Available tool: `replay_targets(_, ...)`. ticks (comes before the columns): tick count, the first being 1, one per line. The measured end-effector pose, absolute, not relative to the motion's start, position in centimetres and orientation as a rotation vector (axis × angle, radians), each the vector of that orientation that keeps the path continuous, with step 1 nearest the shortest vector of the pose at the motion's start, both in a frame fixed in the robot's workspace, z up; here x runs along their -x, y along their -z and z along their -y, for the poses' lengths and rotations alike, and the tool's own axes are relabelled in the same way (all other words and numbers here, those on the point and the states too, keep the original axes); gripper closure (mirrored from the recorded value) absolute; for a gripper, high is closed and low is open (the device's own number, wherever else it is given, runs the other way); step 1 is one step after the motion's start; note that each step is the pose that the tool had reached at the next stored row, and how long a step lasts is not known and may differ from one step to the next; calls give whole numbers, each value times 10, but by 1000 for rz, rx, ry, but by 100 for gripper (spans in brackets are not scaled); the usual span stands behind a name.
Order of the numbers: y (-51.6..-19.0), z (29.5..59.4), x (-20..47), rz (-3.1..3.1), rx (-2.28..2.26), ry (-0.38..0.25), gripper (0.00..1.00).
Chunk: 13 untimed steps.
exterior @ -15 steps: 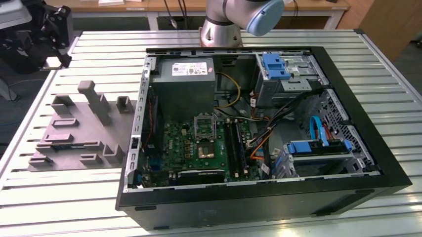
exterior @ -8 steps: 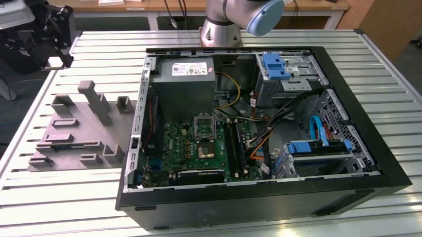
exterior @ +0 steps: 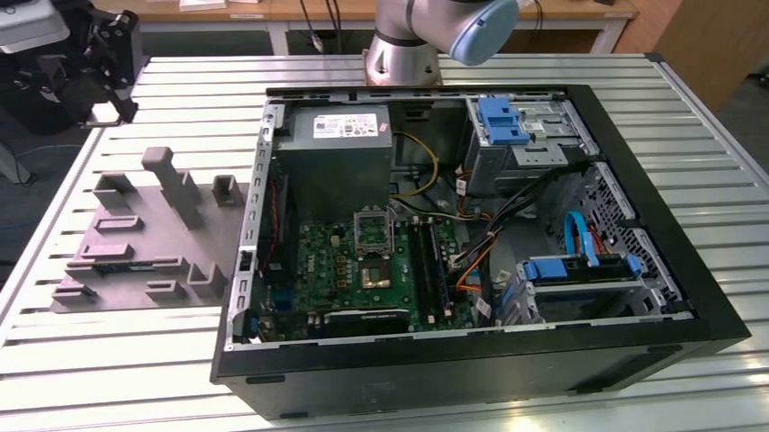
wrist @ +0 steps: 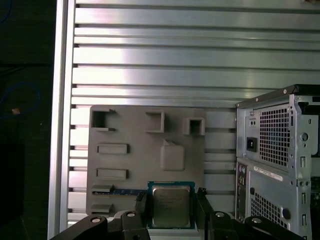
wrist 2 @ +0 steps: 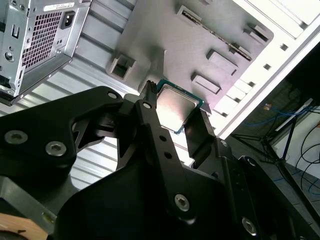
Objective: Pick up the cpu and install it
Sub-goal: 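Pick up the cpu and move it towards the insertion slot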
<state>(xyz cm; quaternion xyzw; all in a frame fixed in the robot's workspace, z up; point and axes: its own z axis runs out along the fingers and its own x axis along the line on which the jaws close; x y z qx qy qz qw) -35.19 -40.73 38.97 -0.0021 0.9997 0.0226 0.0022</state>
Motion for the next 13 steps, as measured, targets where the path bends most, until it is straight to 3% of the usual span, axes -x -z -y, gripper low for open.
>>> replay_targets(13,-390,407,347,-3136,7,-71,53)
